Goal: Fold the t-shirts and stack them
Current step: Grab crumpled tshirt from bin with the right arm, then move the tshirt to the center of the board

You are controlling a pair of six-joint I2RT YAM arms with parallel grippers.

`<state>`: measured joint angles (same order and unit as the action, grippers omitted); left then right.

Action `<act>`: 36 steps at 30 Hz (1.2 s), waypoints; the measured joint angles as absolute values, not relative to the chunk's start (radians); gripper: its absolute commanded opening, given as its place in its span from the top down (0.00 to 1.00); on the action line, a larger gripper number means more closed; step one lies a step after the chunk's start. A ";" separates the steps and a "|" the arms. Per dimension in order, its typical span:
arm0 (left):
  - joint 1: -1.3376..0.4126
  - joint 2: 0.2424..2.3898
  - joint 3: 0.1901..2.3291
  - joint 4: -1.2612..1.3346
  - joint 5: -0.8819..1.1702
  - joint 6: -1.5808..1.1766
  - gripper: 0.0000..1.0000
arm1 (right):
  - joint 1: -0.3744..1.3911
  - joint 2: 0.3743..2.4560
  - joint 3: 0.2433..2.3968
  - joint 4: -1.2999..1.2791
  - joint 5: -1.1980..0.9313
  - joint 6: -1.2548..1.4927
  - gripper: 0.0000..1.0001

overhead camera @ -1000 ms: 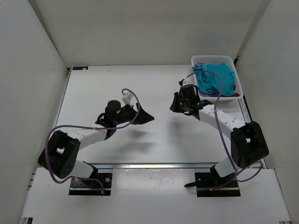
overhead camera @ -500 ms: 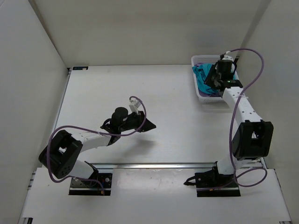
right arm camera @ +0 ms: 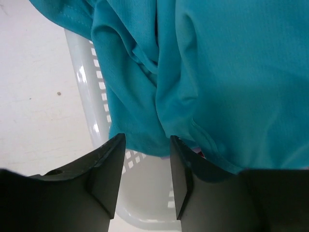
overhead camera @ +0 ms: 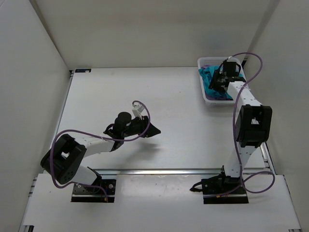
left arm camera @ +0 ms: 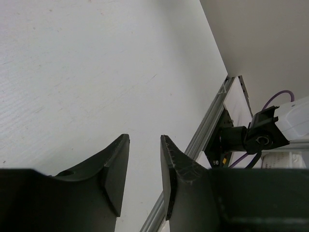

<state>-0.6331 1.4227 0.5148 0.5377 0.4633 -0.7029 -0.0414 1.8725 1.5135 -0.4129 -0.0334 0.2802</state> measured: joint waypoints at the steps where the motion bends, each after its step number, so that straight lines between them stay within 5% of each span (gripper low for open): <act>1: -0.629 1.423 0.513 0.541 0.463 -0.704 0.57 | -0.043 1.881 1.522 -0.411 -0.041 0.281 0.61; 6: -0.616 1.425 0.503 0.554 0.463 -0.708 0.56 | -0.052 1.956 1.579 -0.403 -0.065 0.280 0.65; 10: -0.606 1.427 0.497 0.554 0.463 -0.711 0.56 | -0.057 2.014 1.613 -0.411 -0.089 0.282 1.00; 16: -0.599 1.435 0.497 0.556 0.463 -0.718 0.56 | -0.057 1.964 1.597 -0.408 -0.095 0.305 1.00; 25: -0.573 1.436 0.496 0.565 0.474 -0.759 0.54 | 0.033 1.548 1.630 -0.399 -0.063 0.319 1.00; 36: -0.413 1.309 0.452 0.531 0.459 -0.830 0.53 | 0.513 1.549 2.321 -0.463 -0.123 0.239 1.00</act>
<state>-0.4126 1.3094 0.4519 0.5308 0.4587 -0.8295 0.5129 1.5494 2.3207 -0.4629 -0.1226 0.2390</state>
